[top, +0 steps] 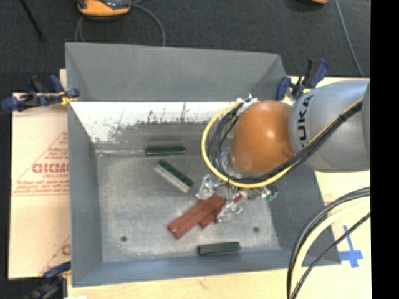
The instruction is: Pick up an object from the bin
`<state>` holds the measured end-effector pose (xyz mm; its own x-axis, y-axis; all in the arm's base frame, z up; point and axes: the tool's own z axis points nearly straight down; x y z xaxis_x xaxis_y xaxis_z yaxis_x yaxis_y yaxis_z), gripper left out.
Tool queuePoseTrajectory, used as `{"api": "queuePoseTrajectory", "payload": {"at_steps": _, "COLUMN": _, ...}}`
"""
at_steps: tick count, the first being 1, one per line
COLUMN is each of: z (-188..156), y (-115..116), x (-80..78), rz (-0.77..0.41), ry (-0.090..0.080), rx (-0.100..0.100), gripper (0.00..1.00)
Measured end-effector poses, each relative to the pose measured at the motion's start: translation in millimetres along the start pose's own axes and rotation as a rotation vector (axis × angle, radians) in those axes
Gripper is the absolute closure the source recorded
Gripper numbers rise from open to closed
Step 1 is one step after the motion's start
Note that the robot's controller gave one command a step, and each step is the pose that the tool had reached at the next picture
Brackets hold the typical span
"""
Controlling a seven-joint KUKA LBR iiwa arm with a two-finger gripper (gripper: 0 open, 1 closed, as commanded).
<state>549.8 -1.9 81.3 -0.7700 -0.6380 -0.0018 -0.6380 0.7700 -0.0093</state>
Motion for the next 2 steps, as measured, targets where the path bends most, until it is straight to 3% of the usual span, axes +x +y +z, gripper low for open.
{"api": "queuePoseTrajectory", "payload": {"at_steps": 1, "z": 0, "y": 0, "x": 0.0, "rz": 0.0, "ry": 0.0, "rx": 0.0, "gripper": 1.0}}
{"api": "queuePoseTrajectory", "payload": {"at_steps": 2, "z": -190, "y": -2, "x": -9.2, "rz": -0.063, "ry": 0.001, "rx": -0.009, "gripper": 1.0}}
